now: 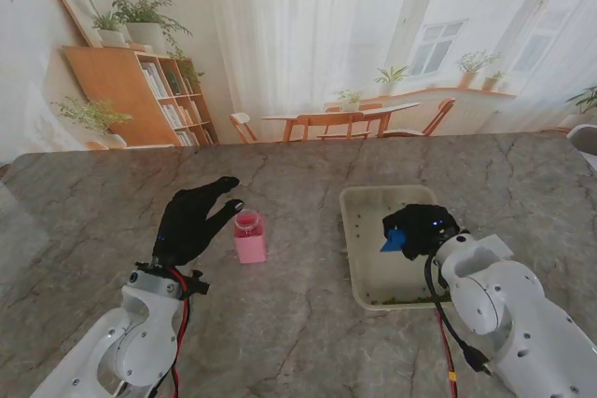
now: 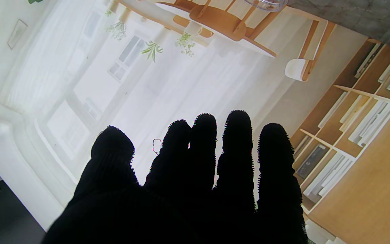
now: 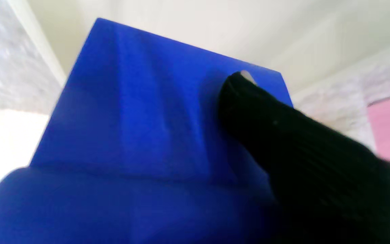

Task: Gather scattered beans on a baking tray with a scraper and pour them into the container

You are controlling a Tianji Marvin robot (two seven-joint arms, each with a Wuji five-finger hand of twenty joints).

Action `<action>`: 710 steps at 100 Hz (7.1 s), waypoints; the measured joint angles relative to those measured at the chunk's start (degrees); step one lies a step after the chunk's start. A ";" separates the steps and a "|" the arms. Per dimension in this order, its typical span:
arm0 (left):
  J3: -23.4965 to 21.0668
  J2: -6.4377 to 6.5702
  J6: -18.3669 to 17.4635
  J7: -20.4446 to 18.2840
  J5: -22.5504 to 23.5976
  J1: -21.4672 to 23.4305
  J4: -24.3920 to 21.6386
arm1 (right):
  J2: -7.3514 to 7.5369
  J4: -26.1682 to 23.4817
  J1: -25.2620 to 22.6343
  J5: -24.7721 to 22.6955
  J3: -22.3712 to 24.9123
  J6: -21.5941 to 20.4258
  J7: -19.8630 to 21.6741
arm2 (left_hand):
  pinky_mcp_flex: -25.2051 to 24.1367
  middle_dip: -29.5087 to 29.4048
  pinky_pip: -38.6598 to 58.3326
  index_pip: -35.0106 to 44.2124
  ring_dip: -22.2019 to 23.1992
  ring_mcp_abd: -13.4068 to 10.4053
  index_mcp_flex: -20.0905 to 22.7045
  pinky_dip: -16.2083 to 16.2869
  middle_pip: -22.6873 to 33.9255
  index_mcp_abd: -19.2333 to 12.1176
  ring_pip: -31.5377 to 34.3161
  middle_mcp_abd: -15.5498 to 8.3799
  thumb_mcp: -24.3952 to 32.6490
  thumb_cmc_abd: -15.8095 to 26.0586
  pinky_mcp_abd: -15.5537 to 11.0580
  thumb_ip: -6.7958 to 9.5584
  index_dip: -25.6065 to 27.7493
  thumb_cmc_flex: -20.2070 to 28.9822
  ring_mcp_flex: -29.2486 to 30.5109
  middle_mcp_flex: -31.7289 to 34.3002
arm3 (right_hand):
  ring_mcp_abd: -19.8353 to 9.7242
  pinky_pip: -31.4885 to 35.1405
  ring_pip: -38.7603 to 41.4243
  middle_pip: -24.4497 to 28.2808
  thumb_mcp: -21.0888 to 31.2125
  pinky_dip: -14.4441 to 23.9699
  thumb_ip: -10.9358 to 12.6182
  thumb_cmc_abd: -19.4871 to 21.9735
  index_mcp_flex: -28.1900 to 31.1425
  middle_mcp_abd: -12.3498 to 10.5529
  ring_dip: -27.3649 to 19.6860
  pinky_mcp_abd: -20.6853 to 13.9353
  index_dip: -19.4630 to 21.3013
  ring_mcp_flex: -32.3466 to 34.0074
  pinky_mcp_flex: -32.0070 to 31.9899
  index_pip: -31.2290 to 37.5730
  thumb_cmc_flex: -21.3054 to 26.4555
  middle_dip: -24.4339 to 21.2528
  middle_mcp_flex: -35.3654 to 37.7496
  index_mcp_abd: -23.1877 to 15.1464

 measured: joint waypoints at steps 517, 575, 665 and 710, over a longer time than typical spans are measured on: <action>-1.56 -0.32 2.65 0.40 -0.51 2.56 -1.86 | -1.15 -1.69 4.12 -5.90 -1.86 1.91 -6.05 | -0.57 0.00 0.01 0.00 0.22 0.20 0.01 0.02 -0.04 0.00 0.07 0.00 0.00 0.01 0.69 0.00 -0.03 0.00 0.03 0.01 | -2.06 2.89 3.34 -0.90 1.83 2.81 -0.84 -5.84 6.53 -5.37 3.33 -3.77 3.36 2.82 6.40 -5.36 -0.58 -5.53 7.46 -1.29; 0.11 0.04 2.66 -1.81 -0.52 0.55 -0.75 | -1.17 11.08 19.13 5.16 -4.09 17.03 5.83 | -0.58 0.00 0.01 0.00 0.44 0.26 0.01 0.02 -0.04 0.00 0.07 0.00 0.00 0.01 0.70 0.00 -0.03 0.00 0.03 0.01 | -2.34 1.54 2.65 -0.92 -2.31 2.81 -0.84 -3.58 6.53 -5.31 3.35 -4.71 1.95 2.86 6.43 -5.47 0.07 -6.55 6.88 -1.19; 4.08 0.78 2.71 -5.83 -0.15 -3.78 1.85 | -3.16 35.74 30.41 31.30 -7.96 39.40 -2.34 | -0.59 0.00 0.01 0.00 0.55 0.33 0.01 0.02 -0.05 0.00 0.15 0.00 0.00 0.02 0.71 0.00 -0.04 0.00 0.03 0.01 | -2.24 -2.30 -2.82 -4.16 -11.20 -2.50 -0.84 3.60 4.14 -2.38 1.50 -5.30 -6.33 2.88 7.57 -5.49 2.20 -8.89 4.79 0.81; 4.57 0.92 2.75 -7.81 -0.54 -4.80 2.52 | -5.00 43.87 36.04 34.67 -13.85 33.27 -2.99 | -0.59 0.00 0.01 0.00 0.56 0.34 0.01 0.02 -0.06 0.00 0.36 0.00 0.00 0.02 0.71 0.00 -0.05 0.00 0.03 0.01 | -1.59 -4.54 -7.03 -6.24 -12.74 -6.42 -0.84 6.50 2.80 -1.41 -0.15 -5.81 -6.43 3.17 7.73 -5.49 2.22 -8.89 4.60 1.78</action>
